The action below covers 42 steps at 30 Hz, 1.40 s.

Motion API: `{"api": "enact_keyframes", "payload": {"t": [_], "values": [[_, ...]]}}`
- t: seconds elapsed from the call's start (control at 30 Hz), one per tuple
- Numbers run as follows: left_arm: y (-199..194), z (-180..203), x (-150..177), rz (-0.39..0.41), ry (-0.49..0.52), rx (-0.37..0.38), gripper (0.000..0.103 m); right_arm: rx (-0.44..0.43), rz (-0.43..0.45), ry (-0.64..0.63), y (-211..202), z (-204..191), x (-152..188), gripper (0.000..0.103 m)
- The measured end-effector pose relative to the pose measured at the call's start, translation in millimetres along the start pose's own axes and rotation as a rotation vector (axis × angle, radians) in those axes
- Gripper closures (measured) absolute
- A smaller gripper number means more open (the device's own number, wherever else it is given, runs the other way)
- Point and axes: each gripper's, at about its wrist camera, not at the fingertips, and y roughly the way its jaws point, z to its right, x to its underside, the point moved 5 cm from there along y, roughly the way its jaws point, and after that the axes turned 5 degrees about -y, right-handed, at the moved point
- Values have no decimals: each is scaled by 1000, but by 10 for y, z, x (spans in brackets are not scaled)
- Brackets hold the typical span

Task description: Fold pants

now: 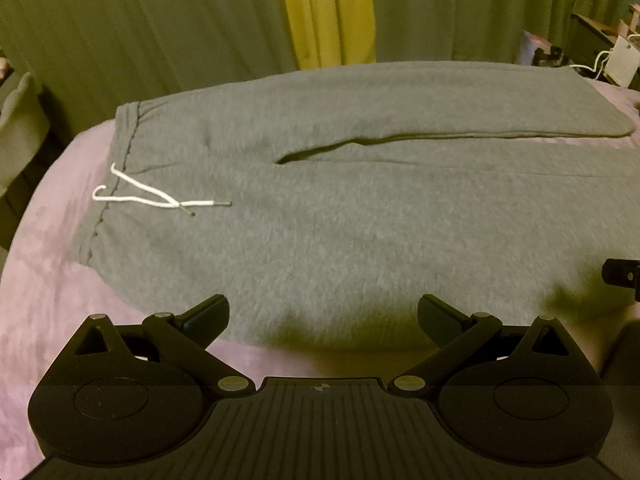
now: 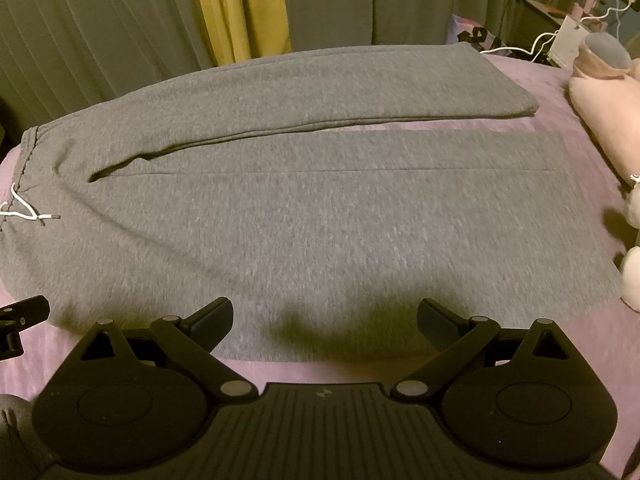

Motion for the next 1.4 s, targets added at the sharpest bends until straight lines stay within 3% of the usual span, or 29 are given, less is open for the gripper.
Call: {"api": "enact_keyframes", "payload": {"t": [0.93, 1.4], "values": [[235, 42, -89, -30, -10, 0, 0, 17, -20, 17, 236, 74, -29, 4], [542, 52, -214, -66, -26, -10, 0, 20, -23, 25, 477, 131, -100, 4]]}}
